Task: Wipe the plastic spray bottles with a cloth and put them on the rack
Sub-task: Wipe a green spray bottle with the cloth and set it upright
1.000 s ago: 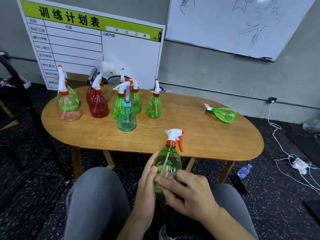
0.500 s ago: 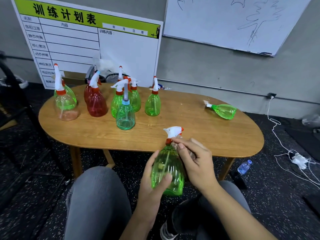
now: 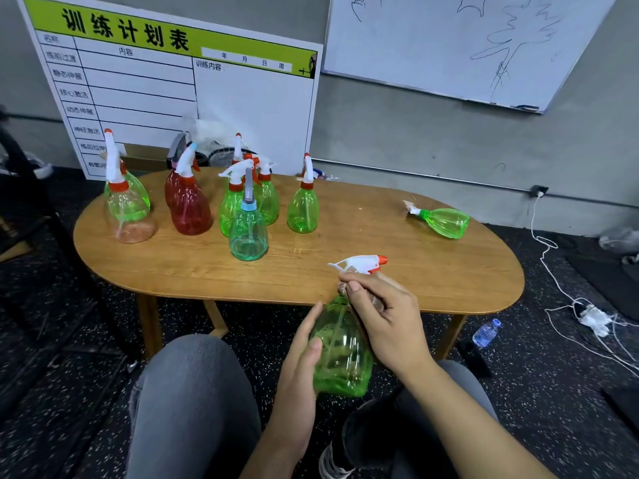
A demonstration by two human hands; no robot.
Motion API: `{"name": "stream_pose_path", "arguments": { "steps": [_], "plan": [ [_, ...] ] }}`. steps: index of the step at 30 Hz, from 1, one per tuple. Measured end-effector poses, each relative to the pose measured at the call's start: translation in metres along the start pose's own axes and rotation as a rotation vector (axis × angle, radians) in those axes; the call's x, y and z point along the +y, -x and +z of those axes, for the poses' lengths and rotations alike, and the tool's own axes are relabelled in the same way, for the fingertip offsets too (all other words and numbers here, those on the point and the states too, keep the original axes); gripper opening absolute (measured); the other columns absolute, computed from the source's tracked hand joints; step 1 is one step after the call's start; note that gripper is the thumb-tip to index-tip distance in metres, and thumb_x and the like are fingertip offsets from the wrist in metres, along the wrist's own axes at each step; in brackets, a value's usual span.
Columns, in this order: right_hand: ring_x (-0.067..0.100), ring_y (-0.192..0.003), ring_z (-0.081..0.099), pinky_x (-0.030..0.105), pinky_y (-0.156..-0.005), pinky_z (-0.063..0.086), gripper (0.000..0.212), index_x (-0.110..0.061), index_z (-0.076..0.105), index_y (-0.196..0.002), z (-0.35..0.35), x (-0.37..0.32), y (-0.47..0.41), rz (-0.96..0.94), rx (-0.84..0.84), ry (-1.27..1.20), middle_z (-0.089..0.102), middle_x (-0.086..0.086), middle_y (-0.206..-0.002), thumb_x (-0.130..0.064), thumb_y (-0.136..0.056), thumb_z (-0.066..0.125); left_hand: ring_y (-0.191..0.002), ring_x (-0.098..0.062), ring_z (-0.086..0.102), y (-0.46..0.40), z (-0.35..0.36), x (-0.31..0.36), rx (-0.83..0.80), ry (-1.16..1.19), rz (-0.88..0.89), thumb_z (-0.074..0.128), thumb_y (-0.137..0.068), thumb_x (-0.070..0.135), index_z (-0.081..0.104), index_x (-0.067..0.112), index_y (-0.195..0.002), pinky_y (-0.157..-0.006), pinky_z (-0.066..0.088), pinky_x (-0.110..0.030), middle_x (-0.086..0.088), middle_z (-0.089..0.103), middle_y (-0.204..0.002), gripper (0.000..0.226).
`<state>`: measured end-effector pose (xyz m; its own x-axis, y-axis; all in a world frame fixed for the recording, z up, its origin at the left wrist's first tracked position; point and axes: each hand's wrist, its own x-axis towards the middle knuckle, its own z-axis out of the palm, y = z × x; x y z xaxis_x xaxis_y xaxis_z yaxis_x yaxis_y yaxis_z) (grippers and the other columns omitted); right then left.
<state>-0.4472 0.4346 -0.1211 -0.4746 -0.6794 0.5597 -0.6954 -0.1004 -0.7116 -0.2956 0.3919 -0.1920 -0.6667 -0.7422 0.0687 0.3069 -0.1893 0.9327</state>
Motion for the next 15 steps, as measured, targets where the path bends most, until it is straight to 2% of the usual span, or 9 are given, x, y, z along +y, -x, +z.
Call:
{"name": "stream_pose_path", "arguments": {
  "steps": [3, 5, 7, 10, 13, 15],
  "plan": [
    [0.000, -0.090, 0.067, 0.027, -0.086, 0.051, 0.030, -0.026, 0.081, -0.114, 0.005, 0.000, 0.005, -0.035, -0.089, 0.076, 0.070, -0.026, -0.093, -0.041, -0.102, 0.058, -0.141, -0.020, 0.057, -0.001, -0.001, -0.002, 0.031, 0.000, 0.008, 0.050, -0.098, 0.052, 0.055, 0.060, -0.142, -0.117, 0.044, -0.059, 0.009, 0.059, -0.154, 0.046],
    [0.002, -0.075, 0.060, 0.025, -0.071, 0.050, 0.032, -0.025, 0.080, -0.116, 0.006, 0.001, 0.013, -0.077, -0.088, 0.130, 0.061, -0.022, -0.084, -0.042, -0.103, 0.057, -0.141, -0.017, 0.057, -0.001, -0.001, -0.002, 0.050, -0.008, 0.018, 0.050, -0.097, 0.052, 0.056, 0.059, -0.142, -0.118, 0.043, -0.055, 0.011, 0.060, -0.152, 0.046],
    [0.006, -0.065, 0.054, 0.026, -0.058, 0.047, 0.029, -0.024, 0.079, -0.118, 0.005, -0.001, 0.023, -0.159, -0.085, 0.178, 0.054, -0.012, -0.081, -0.038, -0.104, 0.059, -0.138, -0.016, 0.060, -0.001, 0.000, -0.001, 0.074, 0.003, 0.015, 0.047, -0.103, 0.042, 0.058, 0.054, -0.143, -0.115, 0.047, -0.050, 0.011, 0.063, -0.149, 0.043],
    [0.009, -0.069, 0.056, 0.027, -0.057, 0.051, 0.025, -0.023, 0.079, -0.116, 0.004, -0.005, 0.050, -0.397, -0.171, 0.260, 0.058, -0.004, -0.084, -0.035, -0.104, 0.060, -0.132, -0.020, 0.065, 0.001, 0.001, 0.001, 0.075, 0.041, -0.001, 0.041, -0.112, 0.034, 0.053, 0.045, -0.149, -0.107, 0.051, -0.045, 0.002, 0.068, -0.144, 0.040],
    [0.013, -0.068, 0.057, 0.027, -0.054, 0.051, 0.018, -0.025, 0.081, -0.111, 0.002, -0.004, 0.073, -0.611, -0.217, 0.370, 0.059, -0.003, -0.082, -0.028, -0.097, 0.071, -0.128, -0.028, 0.068, 0.004, 0.003, 0.009, 0.074, 0.107, 0.002, 0.049, -0.105, 0.037, 0.051, 0.033, -0.151, -0.107, 0.050, -0.042, -0.008, 0.071, -0.138, 0.047],
    [0.012, -0.069, 0.056, 0.025, -0.053, 0.049, 0.018, -0.026, 0.082, -0.110, -0.001, -0.004, 0.073, -0.669, -0.220, 0.406, 0.057, -0.004, -0.082, -0.027, -0.094, 0.075, -0.127, -0.028, 0.068, 0.004, 0.003, 0.012, 0.059, 0.122, -0.002, 0.044, -0.098, 0.037, 0.051, 0.031, -0.151, -0.104, 0.051, -0.039, -0.008, 0.072, -0.137, 0.053]
  ]
}}
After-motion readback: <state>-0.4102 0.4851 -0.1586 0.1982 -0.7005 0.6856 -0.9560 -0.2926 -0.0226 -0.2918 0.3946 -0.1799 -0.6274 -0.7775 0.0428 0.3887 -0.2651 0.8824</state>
